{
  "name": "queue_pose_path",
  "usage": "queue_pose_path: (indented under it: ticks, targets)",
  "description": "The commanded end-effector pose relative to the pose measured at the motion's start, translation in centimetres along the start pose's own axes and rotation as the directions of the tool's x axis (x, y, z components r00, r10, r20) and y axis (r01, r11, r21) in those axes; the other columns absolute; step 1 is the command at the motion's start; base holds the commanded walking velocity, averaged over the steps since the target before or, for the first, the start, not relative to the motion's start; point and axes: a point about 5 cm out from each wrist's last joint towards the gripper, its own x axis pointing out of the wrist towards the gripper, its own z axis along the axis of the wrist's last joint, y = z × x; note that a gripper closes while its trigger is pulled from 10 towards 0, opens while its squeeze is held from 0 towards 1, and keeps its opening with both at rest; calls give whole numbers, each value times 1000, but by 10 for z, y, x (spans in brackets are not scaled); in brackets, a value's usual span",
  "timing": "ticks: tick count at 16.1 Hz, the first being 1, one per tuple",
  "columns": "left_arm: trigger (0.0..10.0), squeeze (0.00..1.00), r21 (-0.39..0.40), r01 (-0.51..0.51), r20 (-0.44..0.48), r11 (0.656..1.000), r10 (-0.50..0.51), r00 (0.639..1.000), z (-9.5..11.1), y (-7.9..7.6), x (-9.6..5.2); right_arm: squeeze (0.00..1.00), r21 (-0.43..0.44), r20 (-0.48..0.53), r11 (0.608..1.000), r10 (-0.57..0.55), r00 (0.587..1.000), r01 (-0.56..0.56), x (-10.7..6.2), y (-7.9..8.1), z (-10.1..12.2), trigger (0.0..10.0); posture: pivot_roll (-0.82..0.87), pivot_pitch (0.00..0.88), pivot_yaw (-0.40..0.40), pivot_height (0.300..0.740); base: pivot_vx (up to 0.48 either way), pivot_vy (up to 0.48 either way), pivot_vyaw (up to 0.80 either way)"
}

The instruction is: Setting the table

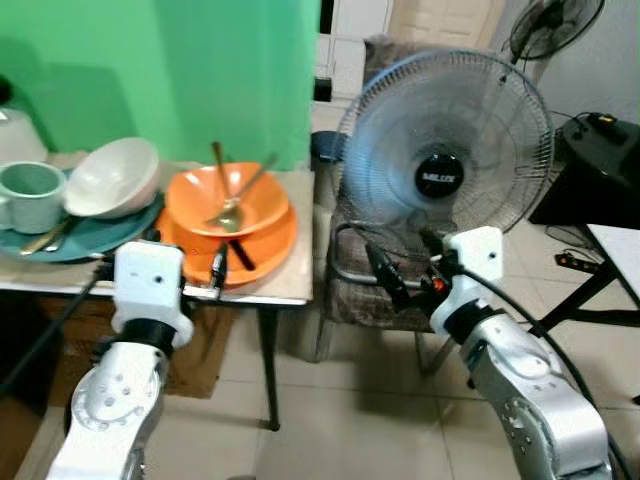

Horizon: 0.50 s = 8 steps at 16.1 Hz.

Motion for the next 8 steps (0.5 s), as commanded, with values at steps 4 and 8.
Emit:
queue_pose_path:
  ticks: [4, 8]
  targets:
    - [10000, 0, -10, -3, -3, 1000, 3, 1000, -1, -4, 1, 1000, 14, -3, 998, -64, 998, 64, 4, -12, -3, 10000, 130, 0, -43, 740, 0, 0, 0]
    - [10000, 0, 4, -31, 13, 1000, 31, 999, 4, -2, 5, 1000, -12, -3, 998, -62, 998, 62, 5, -13, -2, 10000, 140, 0, -44, 740, 0, -353, 600]
